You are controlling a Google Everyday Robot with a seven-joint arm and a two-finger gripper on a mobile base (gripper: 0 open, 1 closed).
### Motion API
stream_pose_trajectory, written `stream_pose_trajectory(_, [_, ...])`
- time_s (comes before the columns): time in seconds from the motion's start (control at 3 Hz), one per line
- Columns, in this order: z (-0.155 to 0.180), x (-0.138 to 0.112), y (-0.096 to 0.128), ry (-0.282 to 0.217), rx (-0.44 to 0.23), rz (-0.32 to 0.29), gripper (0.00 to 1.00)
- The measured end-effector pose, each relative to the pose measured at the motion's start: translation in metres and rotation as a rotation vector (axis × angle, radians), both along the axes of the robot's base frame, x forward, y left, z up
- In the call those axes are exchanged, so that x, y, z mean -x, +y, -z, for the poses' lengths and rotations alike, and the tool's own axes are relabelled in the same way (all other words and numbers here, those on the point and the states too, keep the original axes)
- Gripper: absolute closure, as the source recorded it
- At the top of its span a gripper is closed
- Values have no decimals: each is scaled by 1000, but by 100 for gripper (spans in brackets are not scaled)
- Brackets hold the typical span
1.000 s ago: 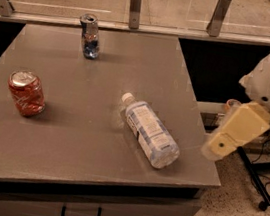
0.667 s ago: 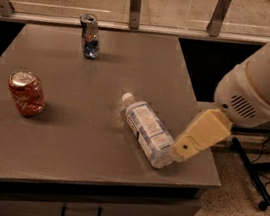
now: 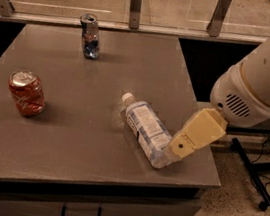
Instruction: Move blue plastic bottle near coke can
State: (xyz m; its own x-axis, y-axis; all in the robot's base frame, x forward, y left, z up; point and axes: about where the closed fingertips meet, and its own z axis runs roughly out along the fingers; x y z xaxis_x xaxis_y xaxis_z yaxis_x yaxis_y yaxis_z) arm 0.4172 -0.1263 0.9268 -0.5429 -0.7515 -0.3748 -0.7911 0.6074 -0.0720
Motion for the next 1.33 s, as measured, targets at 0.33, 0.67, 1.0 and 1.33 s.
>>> stream_pose_trajectory(0.33, [17,3,25,16,-8,-30,0])
stream_pose_trajectory(0.67, [37,7,48,24,-12,-57,0])
stream_pose_trajectory(1.0, [54,6,58,28,-15,-37,0])
stream_pose_trajectory(1.33, [69,0,64,42,-19,39,0])
